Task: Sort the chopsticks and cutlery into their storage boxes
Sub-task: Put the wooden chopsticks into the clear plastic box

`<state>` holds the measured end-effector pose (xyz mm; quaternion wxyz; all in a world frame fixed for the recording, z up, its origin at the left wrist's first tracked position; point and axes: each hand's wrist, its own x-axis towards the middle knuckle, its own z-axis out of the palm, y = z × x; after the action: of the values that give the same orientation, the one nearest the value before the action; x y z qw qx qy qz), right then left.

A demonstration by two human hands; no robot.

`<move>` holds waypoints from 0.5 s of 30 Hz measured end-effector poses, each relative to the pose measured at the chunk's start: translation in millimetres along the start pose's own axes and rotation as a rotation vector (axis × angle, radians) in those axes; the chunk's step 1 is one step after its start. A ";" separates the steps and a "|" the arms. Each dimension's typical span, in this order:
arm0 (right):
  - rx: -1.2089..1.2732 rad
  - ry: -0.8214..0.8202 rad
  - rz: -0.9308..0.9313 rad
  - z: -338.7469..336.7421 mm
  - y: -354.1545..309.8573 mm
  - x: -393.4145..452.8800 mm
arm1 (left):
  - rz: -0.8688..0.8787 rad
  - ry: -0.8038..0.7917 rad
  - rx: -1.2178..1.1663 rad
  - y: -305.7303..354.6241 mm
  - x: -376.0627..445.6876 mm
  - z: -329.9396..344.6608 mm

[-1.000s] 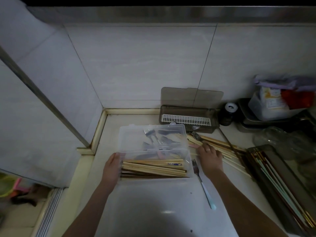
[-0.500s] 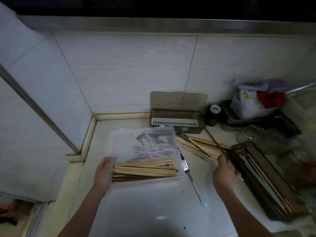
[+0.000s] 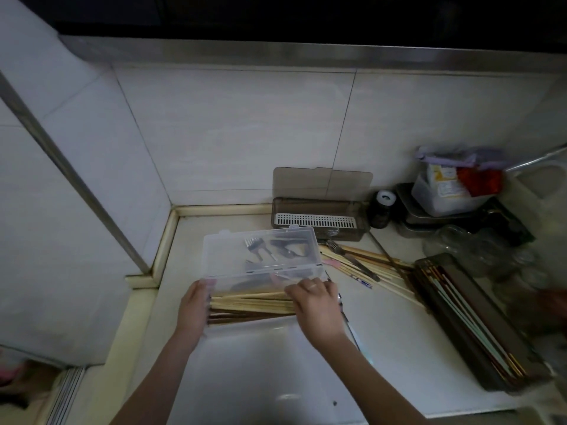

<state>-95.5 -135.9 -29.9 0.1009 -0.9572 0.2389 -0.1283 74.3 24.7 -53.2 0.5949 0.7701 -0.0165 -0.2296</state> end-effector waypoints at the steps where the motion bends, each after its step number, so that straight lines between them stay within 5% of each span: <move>1: 0.051 -0.041 -0.008 2.2 -6.0 2.7 | 0.001 -0.005 -0.001 -0.4 0.2 -0.2; 5: 0.231 -0.232 -0.081 9.4 -12.3 6.2 | 0.006 -0.005 0.001 -1.7 1.4 -1.1; 11: 0.296 0.199 0.123 -4.5 45.9 -1.0 | 0.018 -0.016 -0.025 -1.9 -1.1 -0.7; 15: 0.225 0.215 0.402 -8.8 97.7 -3.1 | -0.008 0.016 0.027 -3.2 5.0 -0.2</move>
<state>-142.8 -220.1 -47.0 0.2041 -0.8541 0.4180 -0.2324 78.1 24.3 -57.8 0.5837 0.7799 -0.0119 -0.2254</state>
